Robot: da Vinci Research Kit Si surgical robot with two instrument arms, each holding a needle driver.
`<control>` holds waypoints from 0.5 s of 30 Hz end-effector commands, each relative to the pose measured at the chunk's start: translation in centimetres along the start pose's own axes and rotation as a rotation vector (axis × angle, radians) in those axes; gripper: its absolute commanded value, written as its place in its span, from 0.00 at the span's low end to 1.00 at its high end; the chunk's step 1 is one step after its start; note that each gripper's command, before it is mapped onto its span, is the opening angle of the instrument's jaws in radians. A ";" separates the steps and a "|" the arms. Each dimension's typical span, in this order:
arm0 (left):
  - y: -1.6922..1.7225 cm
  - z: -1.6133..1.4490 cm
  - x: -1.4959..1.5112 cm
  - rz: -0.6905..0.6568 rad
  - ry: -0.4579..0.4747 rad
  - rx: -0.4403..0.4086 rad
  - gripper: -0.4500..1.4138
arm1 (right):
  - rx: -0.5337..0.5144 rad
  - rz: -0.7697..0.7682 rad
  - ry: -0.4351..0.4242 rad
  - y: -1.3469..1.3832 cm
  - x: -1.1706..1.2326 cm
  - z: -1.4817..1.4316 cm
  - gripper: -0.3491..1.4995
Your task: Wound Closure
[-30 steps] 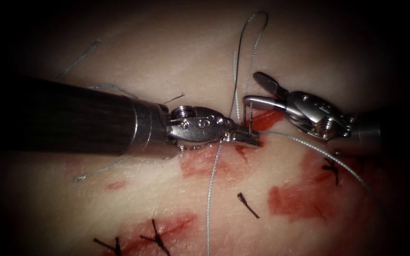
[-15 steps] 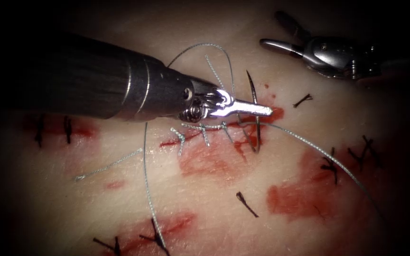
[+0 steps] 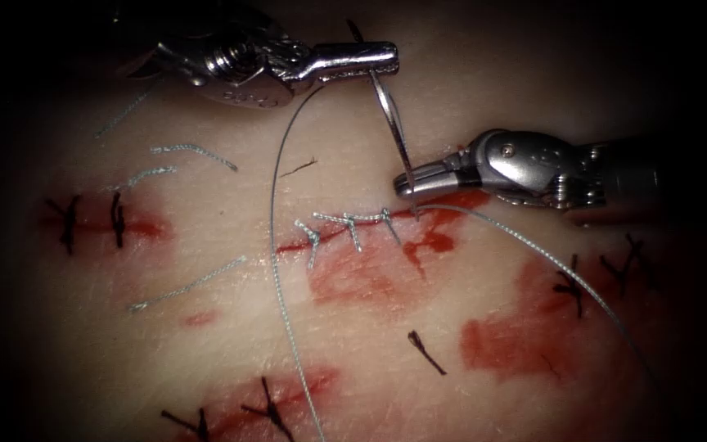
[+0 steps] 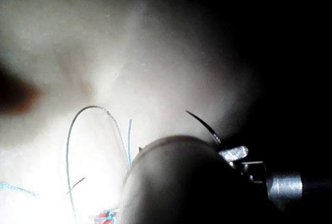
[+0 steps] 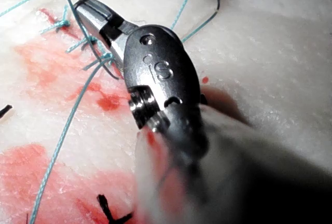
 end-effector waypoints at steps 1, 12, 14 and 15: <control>-0.02 -0.01 0.07 0.072 0.018 -0.002 0.00 | 0.040 0.044 -0.003 -0.13 -0.09 0.21 0.00; 0.13 -0.69 0.82 0.475 0.186 0.098 0.00 | 0.163 0.350 -0.017 -0.90 -0.08 0.50 0.00; 0.17 -0.85 0.97 0.508 0.205 0.123 0.00 | 0.171 0.397 -0.008 -1.07 -0.04 0.48 0.00; 0.19 -0.93 1.03 0.520 0.210 0.131 0.00 | 0.177 0.427 -0.011 -1.15 -0.01 0.47 0.00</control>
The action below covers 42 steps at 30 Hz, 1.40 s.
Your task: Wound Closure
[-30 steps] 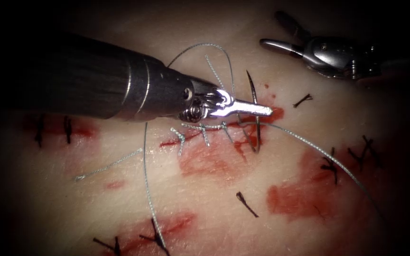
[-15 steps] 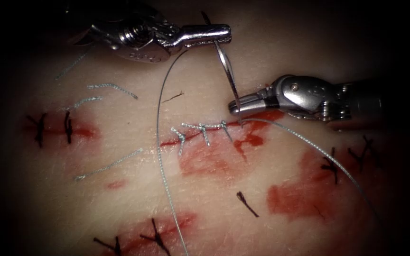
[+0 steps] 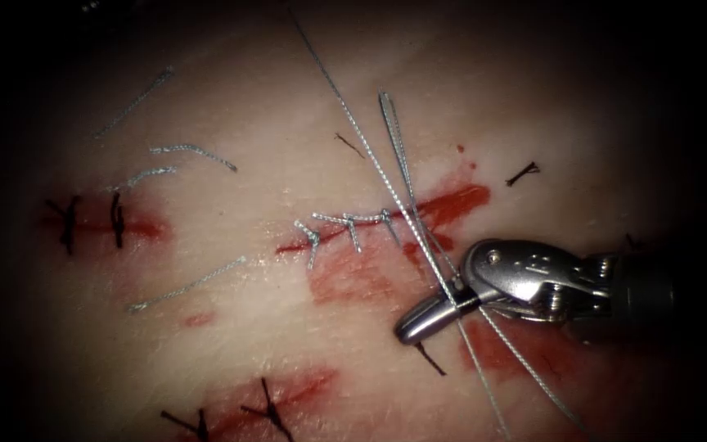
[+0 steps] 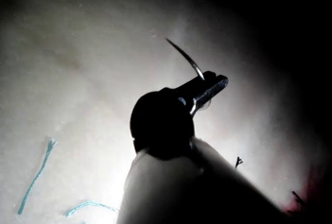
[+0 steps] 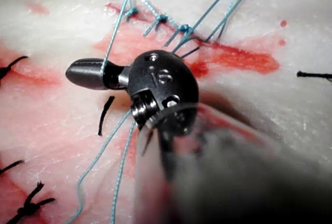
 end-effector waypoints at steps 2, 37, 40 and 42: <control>-0.10 -0.09 0.10 0.047 0.014 0.028 0.00 | 0.016 0.078 -0.003 -0.27 -0.06 0.07 0.00; -0.09 -0.70 0.51 0.144 -0.040 0.201 0.00 | -0.176 0.472 0.123 -1.43 0.06 -0.90 0.00; -0.04 -0.58 0.36 0.115 -0.082 0.141 0.00 | -0.227 0.315 0.226 -1.03 0.37 -0.95 0.00; 0.03 -0.45 0.16 0.096 -0.130 0.084 0.00 | -0.303 0.218 0.278 -0.73 0.56 -0.98 0.00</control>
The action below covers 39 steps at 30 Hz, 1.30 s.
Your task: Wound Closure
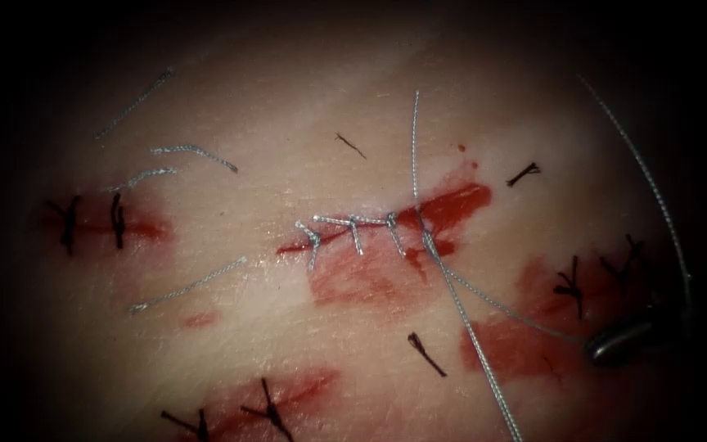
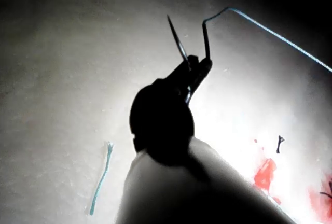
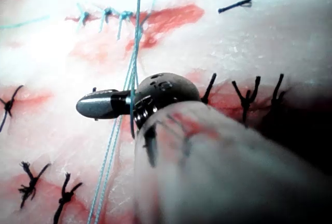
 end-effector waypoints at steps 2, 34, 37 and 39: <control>0.03 0.15 -0.16 -0.004 -0.038 -0.033 0.00 | -0.052 -0.077 0.040 0.24 0.14 0.20 0.16; 0.37 0.62 -0.98 -0.047 -0.308 -0.234 0.00 | -0.425 -0.006 -0.249 0.97 -0.81 0.40 0.25; 0.39 0.64 -1.01 -0.048 -0.311 -0.238 0.00 | -0.427 -0.008 -0.249 1.00 -0.83 0.43 0.32; 0.40 0.64 -1.02 -0.047 -0.315 -0.239 0.00 | -0.428 -0.009 -0.248 1.01 -0.83 0.43 0.35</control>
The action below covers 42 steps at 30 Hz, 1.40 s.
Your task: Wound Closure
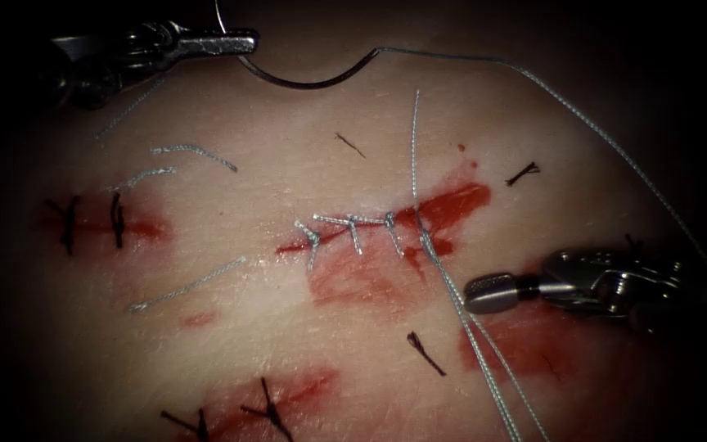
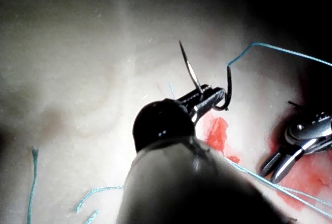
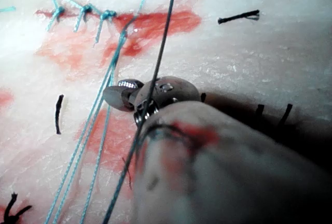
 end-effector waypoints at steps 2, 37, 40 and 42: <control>-0.05 0.05 -0.03 0.000 -0.004 0.000 0.00 | 0.004 0.000 0.001 0.01 0.00 0.08 0.42; -0.03 0.13 -0.09 0.001 -0.018 -0.001 0.00 | -0.025 0.047 -0.089 -0.23 -0.21 0.20 0.37; -0.03 0.13 -0.09 0.002 -0.018 -0.001 0.00 | -0.030 0.041 -0.094 -0.24 -0.25 0.23 0.00; -0.03 0.13 -0.10 0.002 -0.018 -0.001 0.00 | -0.024 0.054 -0.099 -0.25 -0.25 0.19 0.00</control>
